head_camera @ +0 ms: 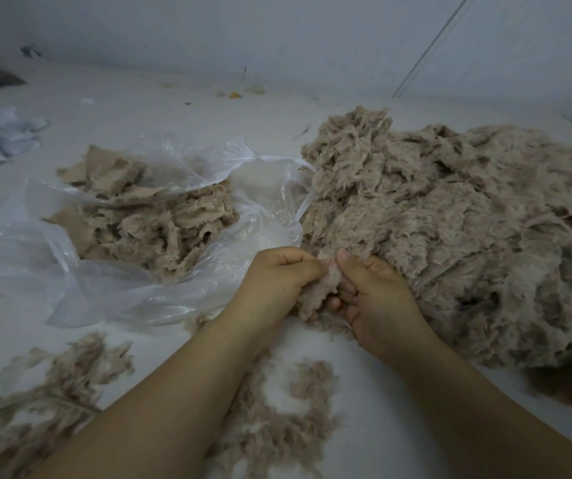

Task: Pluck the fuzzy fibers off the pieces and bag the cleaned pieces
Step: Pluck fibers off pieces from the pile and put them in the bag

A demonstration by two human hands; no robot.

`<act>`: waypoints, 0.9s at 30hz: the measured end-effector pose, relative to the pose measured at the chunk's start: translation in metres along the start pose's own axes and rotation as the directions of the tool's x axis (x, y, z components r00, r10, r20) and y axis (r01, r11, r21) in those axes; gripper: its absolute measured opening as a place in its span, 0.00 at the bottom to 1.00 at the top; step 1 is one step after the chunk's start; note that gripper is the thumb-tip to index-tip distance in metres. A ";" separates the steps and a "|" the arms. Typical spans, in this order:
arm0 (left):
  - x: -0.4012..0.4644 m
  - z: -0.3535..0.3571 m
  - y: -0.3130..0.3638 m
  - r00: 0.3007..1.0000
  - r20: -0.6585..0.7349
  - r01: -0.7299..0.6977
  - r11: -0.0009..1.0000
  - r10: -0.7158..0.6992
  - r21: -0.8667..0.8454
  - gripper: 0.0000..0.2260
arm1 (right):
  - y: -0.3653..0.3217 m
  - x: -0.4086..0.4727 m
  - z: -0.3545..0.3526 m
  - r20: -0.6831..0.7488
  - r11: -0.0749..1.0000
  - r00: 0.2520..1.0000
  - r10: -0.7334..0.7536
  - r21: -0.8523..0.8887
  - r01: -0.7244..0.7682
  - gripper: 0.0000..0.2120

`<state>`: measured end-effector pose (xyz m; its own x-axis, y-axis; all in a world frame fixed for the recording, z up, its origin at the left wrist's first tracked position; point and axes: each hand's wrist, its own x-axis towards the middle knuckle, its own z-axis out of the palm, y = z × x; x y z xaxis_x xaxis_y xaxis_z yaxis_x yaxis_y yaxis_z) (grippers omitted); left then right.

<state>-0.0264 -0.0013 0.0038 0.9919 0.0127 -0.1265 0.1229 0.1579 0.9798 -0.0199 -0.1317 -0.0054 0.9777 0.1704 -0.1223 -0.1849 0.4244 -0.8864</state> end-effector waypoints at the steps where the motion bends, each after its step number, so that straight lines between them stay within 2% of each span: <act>1: 0.001 0.000 -0.001 1.000 -0.023 -0.008 1.000 0.008 -0.009 0.07 | 0.001 0.001 -0.001 -0.007 1.000 1.000 0.005 -0.021 -0.005 0.16; 3: 0.001 0.001 -0.001 0.999 -0.046 -0.032 0.998 0.030 -0.055 0.05 | 0.001 0.003 -0.002 -0.024 0.999 1.000 0.021 -0.033 -0.021 0.12; 8: 0.001 -0.001 0.004 0.999 0.042 -0.016 0.934 0.033 -0.357 0.14 | 0.001 0.003 -0.004 -0.049 0.999 0.998 0.042 0.027 -0.040 0.15; 11: 0.000 -0.002 0.005 0.996 0.080 0.005 0.918 0.029 -0.397 0.12 | 0.000 0.002 -0.005 -0.014 0.998 0.999 0.041 0.049 -0.040 0.17; 15: -0.003 -0.002 0.007 0.990 0.086 -0.071 0.912 0.115 -0.404 0.03 | -0.001 0.004 -0.004 -0.022 0.996 0.997 0.068 0.067 -0.067 0.12; 21: -0.003 -0.004 0.009 0.987 0.139 -0.012 0.898 0.081 -0.440 0.05 | 0.000 0.007 -0.005 -0.081 0.991 0.992 0.096 0.102 -0.087 0.09; 24: 0.000 -0.008 0.009 0.991 0.117 -0.019 0.939 0.063 -0.344 0.10 | 0.001 0.008 -0.006 -0.138 0.995 0.987 0.077 0.081 -0.067 0.11; 26: 0.001 -0.009 0.004 0.995 0.043 -0.081 0.986 0.088 -0.149 0.14 | 0.001 0.008 -0.006 -0.124 0.995 0.990 0.072 0.076 -0.063 0.11; 27: 0.000 -0.010 0.002 0.994 0.024 -0.109 0.993 0.110 -0.038 0.12 | 0.001 0.009 -0.006 -0.110 0.994 0.991 0.075 0.085 -0.065 0.11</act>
<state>-0.0260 0.0086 0.0044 0.9999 0.0064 -0.0140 0.0125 0.1929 0.9811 -0.0111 -0.1348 -0.0099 0.9662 0.1024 -0.2368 -0.2562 0.4866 -0.8352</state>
